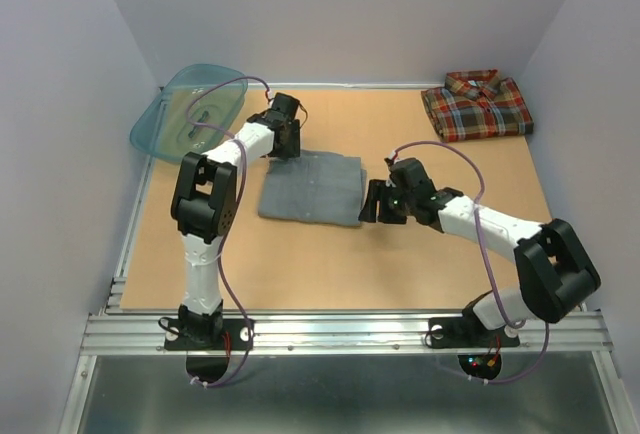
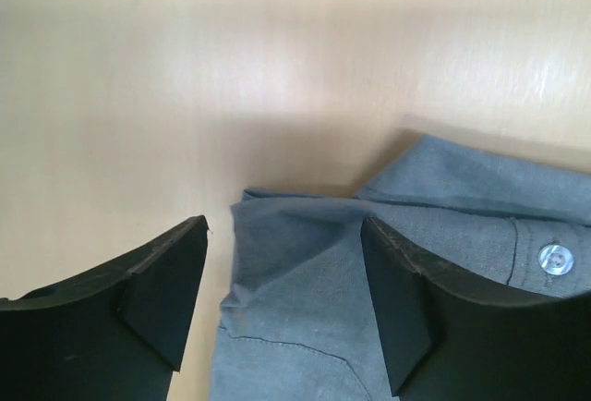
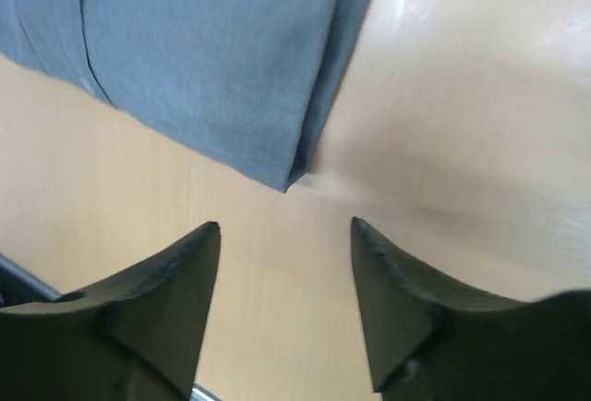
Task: Fold and stack the long sleeve shirts
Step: Fold the shirt
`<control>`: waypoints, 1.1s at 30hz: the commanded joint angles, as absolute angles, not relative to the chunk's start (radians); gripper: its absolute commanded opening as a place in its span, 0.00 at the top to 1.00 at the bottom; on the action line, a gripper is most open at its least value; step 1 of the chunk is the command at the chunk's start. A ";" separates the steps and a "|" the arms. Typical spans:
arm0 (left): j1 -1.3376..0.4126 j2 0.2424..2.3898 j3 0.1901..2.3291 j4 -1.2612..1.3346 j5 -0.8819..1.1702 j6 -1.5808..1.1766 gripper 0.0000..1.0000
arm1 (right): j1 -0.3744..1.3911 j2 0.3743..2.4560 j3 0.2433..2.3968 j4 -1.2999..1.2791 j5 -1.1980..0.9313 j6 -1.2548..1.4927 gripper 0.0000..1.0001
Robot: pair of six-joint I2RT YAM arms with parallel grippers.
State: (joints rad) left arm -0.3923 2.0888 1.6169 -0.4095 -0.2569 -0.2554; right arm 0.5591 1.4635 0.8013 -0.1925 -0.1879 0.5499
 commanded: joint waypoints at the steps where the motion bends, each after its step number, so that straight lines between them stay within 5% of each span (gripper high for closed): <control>1: -0.411 1.938 1.625 -0.373 -0.279 -0.233 0.18 | 0.516 1.364 0.831 -0.247 -0.037 0.562 0.31; 8: -0.686 1.660 1.353 -0.250 -0.411 -0.060 0.11 | 0.368 1.302 0.888 -0.380 0.093 0.515 0.00; 21: -1.124 1.692 1.164 -0.207 -0.501 0.187 0.14 | 0.186 1.223 0.839 -0.393 0.020 0.577 0.00; 33: -1.150 1.888 1.201 -0.137 -0.580 0.153 0.19 | 0.169 1.158 0.799 -0.393 -0.031 0.592 0.00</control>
State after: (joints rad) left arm -1.1496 1.8641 1.1683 -0.1783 -0.4915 0.1520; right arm 0.1772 1.2026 0.8314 -0.3931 -0.0090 0.5781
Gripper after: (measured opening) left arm 0.823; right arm 0.998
